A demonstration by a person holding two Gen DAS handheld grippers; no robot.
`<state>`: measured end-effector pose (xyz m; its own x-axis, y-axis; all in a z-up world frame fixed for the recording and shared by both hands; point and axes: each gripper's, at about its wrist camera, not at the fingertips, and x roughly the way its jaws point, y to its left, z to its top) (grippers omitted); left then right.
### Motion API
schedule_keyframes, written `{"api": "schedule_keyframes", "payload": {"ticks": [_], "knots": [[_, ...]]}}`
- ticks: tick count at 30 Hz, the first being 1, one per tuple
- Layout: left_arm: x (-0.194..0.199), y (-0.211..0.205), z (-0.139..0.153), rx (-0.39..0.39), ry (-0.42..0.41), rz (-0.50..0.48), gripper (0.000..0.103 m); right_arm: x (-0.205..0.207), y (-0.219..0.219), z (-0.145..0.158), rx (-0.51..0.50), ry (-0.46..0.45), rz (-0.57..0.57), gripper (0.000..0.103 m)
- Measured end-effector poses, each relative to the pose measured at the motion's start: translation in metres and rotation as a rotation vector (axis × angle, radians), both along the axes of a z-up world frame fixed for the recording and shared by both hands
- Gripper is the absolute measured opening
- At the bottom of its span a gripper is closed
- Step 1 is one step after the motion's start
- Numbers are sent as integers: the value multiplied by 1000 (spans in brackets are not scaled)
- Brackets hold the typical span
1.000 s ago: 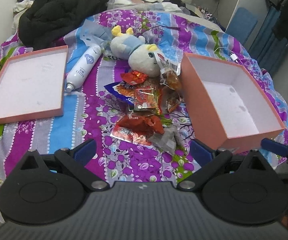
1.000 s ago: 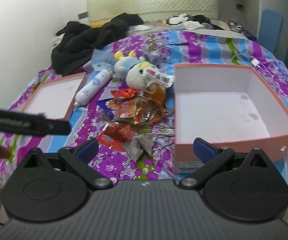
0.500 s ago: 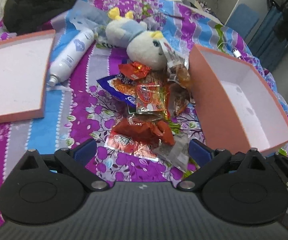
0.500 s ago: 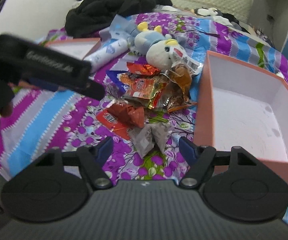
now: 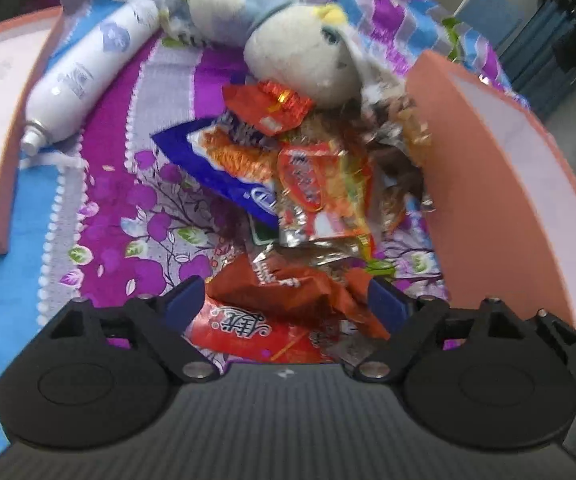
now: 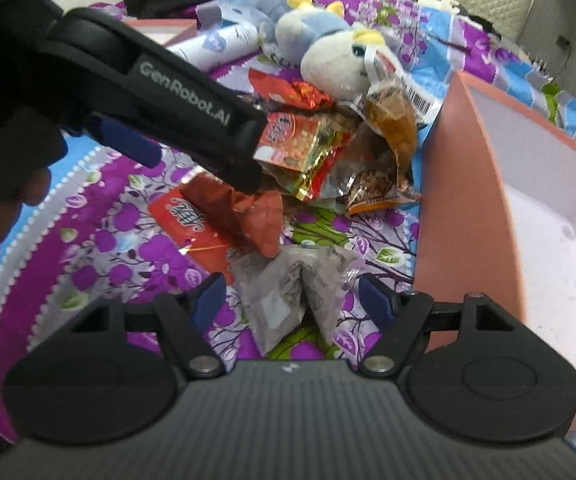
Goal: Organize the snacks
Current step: 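Grasp the red snack bag with the left tool while the right grasps a clear wrapped snack, then carry both held snacks over the open pink box with both tools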
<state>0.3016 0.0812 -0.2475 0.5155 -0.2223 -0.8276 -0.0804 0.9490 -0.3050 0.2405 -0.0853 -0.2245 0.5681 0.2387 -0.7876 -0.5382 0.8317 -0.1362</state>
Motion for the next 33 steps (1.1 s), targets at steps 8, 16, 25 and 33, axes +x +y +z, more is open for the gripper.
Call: {"api": "schedule_keyframes", "payload": {"ticks": [8, 16, 25, 33], "knots": [[16, 11, -29, -90, 13, 14, 90, 15, 0, -26, 11, 81, -23, 74], [21, -1, -28, -60, 0, -25, 82, 15, -4, -24, 42, 93, -43, 61], [4, -5, -16, -39, 6, -30, 71, -5, -18, -12, 53, 100, -59, 50], [-31, -1, 8, -5, -14, 12, 70, -25, -30, 1, 72, 93, -80, 49]]}}
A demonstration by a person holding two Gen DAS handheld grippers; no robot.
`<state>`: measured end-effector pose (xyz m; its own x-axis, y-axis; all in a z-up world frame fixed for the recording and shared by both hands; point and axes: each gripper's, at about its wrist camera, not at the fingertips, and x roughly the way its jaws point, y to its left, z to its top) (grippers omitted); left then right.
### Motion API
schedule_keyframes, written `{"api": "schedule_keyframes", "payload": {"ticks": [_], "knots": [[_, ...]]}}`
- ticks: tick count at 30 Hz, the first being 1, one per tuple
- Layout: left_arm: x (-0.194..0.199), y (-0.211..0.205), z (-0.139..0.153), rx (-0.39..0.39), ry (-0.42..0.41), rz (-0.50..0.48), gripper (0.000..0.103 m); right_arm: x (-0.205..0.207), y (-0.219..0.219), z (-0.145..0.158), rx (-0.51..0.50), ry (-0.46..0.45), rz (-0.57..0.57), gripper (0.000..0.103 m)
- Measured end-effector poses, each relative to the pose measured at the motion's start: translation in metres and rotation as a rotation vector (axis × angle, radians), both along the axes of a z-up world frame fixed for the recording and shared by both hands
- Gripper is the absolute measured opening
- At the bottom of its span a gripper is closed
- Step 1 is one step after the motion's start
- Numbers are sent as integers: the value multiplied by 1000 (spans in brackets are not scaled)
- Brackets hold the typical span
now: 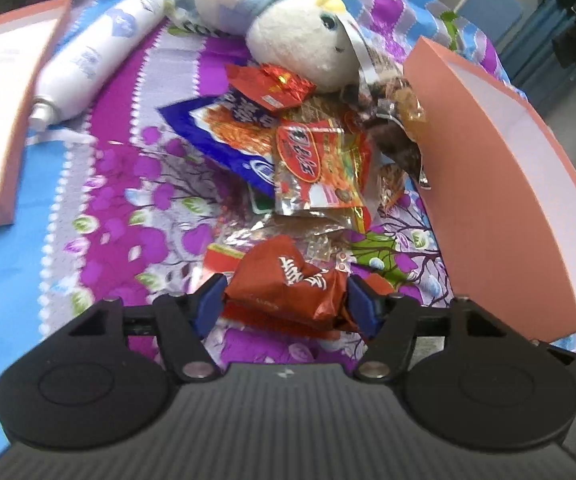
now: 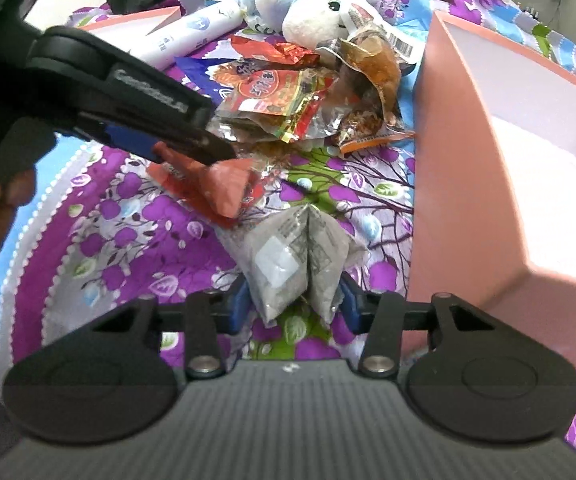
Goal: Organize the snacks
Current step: 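Carry both held snacks over the open pink box with both tools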
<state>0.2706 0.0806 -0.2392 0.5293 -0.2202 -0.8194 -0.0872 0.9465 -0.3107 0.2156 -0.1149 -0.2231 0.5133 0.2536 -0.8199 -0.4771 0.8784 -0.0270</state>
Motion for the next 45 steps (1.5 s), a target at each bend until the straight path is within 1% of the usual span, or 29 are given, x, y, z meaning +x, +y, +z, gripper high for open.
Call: {"api": "schedule_keyframes", "payload": {"ticks": [4, 10, 17, 23, 28, 34, 37, 39, 45], "knots": [[-20, 10, 24, 3, -33, 43, 70, -12, -5, 16, 32, -17, -11, 49], [-54, 17, 73, 36, -104, 77, 70, -32, -13, 53, 91, -77, -35, 49], [-100, 11, 125, 56, -181, 87, 70, -61, -27, 98, 145, -164, -76, 49], [-141, 2, 156, 41, -241, 83, 70, -89, -45, 133, 195, -229, -122, 49], [-167, -10, 172, 37, -267, 61, 70, -111, -61, 151, 220, -270, -152, 49], [-191, -32, 185, 22, -298, 24, 70, -129, -80, 161, 228, -296, -192, 49], [-194, -45, 182, 11, -285, -4, 70, -135, -89, 162, 226, -300, -213, 49], [-195, -55, 182, 19, -284, -32, 70, -139, -95, 162, 219, -306, -231, 49], [-191, -79, 182, -7, -285, -85, 70, -146, -116, 161, 224, -306, -301, 49]]}}
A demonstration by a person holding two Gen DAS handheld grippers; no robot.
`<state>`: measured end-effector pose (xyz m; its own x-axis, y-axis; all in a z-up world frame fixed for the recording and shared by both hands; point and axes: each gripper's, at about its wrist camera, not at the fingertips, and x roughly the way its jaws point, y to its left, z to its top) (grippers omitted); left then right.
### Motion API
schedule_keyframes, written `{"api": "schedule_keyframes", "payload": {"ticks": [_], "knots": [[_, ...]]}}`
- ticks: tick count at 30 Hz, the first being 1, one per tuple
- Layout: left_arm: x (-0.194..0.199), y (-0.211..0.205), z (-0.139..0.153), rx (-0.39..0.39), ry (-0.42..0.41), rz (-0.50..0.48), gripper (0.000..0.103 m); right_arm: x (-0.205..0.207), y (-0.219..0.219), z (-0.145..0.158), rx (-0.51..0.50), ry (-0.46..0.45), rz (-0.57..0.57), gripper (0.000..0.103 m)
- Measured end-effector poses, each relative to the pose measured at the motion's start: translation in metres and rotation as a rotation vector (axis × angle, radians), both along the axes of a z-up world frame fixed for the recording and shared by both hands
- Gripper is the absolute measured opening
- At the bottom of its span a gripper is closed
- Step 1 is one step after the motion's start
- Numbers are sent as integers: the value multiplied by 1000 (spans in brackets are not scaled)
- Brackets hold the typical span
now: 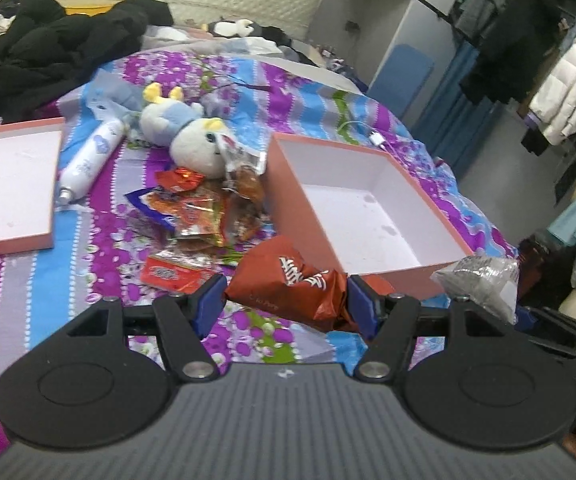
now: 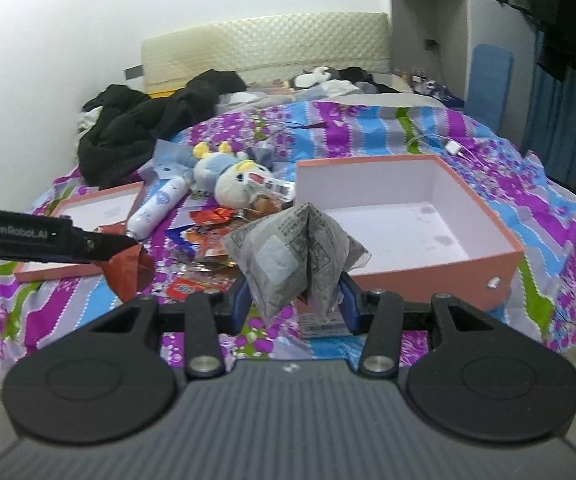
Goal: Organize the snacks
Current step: 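Carry both held snacks over the open pink box with both tools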
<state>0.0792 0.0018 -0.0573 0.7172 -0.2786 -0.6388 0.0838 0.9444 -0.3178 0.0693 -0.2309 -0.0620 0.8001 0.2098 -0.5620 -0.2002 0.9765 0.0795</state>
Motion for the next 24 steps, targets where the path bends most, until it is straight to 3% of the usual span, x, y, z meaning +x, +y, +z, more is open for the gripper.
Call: {"api": "schedule_keyframes", "payload": {"ticks": [12, 24], "knots": [[64, -45, -7, -13, 43, -86, 70, 35, -38, -12, 7, 43, -74, 49], [168, -99, -20, -11, 57, -171, 70, 120, -78, -34, 0, 82, -113, 49]]}}
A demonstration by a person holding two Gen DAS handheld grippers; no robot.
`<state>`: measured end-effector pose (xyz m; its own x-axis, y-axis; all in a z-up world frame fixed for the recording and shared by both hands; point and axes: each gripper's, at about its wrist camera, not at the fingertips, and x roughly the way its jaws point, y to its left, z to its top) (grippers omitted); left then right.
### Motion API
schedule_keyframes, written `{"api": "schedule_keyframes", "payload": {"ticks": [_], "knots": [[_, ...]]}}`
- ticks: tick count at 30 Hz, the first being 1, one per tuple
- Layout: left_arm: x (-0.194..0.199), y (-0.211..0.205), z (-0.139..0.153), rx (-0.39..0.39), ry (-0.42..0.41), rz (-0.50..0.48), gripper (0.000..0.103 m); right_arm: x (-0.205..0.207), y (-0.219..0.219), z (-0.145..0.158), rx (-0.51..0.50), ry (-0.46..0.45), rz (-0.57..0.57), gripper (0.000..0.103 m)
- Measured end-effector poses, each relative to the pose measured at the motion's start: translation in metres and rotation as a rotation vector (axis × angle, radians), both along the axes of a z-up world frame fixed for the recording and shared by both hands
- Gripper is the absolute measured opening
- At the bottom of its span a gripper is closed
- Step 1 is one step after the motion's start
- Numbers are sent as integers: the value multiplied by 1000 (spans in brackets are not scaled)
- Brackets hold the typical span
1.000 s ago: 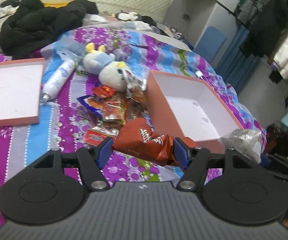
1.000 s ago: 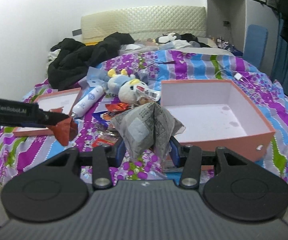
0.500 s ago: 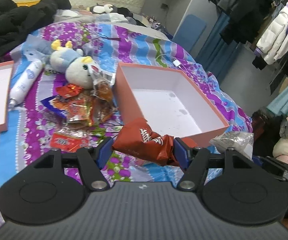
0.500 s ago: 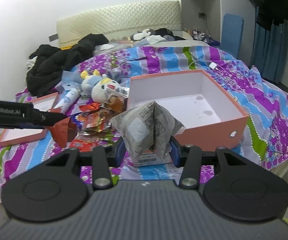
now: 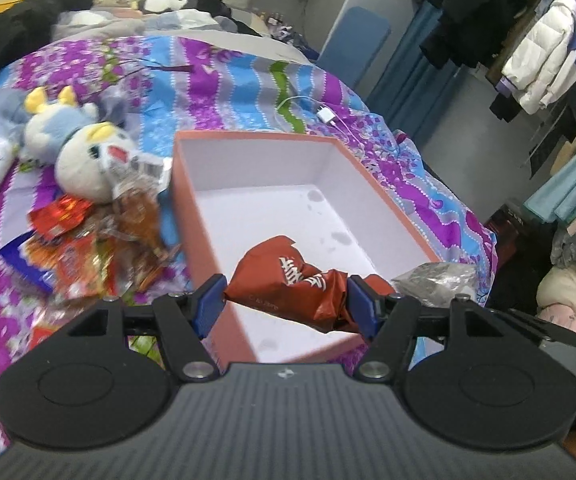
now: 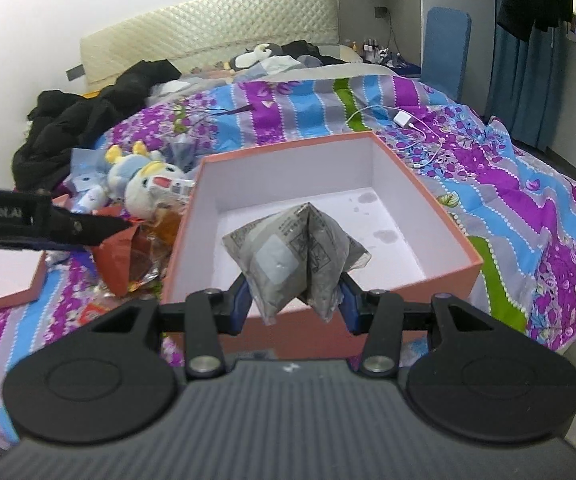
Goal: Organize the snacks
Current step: 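Carry both held snacks over the open pink box with both tools, then open both tools to drop the snacks into the pink box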
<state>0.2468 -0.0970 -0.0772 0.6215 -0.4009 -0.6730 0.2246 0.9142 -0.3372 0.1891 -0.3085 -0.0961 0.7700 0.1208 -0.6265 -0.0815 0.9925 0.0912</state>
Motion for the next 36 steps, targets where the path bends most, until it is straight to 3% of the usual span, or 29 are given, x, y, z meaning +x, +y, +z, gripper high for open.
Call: {"api": "schedule_keyframes", "payload": {"ticks": [14, 20, 25, 26, 28, 36], "knots": [[116, -50, -41, 33, 58, -72, 71, 89, -29, -49, 6, 85, -24, 49], [139, -52, -56, 23, 72, -70, 71, 110, -36, -69, 27, 125, -56, 51], [143, -50, -60, 35, 82, -87, 80, 112, -38, -75, 35, 137, -68, 52], [143, -49, -59, 29, 75, -91, 82, 113, -39, -75, 38, 138, -69, 63], [140, -48, -57, 30, 67, -92, 82, 111, -40, -73, 42, 132, -79, 69], [104, -34, -27, 27, 16, -48, 82, 89, -36, -49, 53, 85, -74, 69]]}}
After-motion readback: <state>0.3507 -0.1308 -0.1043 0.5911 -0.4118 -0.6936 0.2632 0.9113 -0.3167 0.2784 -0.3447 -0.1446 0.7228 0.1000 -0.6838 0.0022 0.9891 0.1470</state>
